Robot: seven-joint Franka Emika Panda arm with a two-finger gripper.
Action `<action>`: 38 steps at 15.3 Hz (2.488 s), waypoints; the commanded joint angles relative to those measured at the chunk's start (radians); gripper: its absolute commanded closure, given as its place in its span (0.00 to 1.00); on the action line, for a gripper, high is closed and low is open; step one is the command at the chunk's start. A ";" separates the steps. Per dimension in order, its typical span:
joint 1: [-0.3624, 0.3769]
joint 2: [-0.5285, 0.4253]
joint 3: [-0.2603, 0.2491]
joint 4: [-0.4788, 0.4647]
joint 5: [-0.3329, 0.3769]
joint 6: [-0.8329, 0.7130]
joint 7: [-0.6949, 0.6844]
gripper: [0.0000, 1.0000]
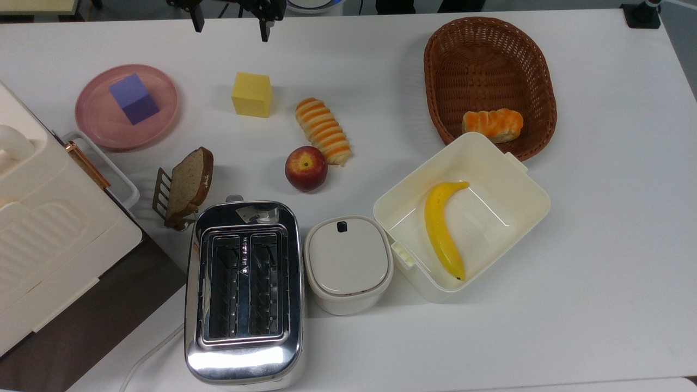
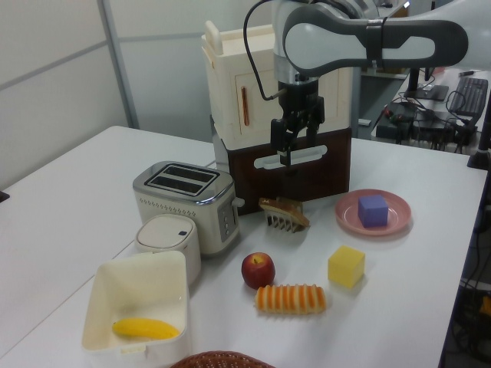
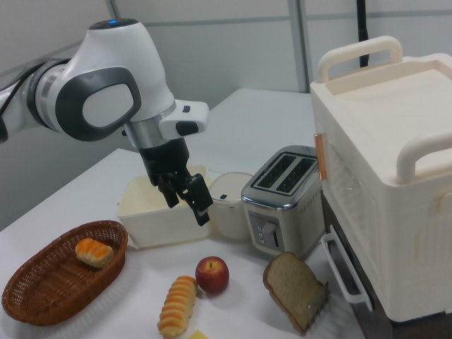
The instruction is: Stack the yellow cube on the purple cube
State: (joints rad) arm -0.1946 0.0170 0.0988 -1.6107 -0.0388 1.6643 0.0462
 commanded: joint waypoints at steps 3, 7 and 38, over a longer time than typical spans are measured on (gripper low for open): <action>0.003 -0.016 -0.011 -0.012 0.028 -0.031 -0.049 0.00; 0.003 -0.017 -0.013 -0.012 0.031 -0.034 -0.080 0.00; 0.000 -0.020 -0.013 -0.025 0.042 -0.051 -0.085 0.00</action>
State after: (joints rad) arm -0.1961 0.0170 0.0952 -1.6119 -0.0205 1.6368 -0.0118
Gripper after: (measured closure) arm 0.000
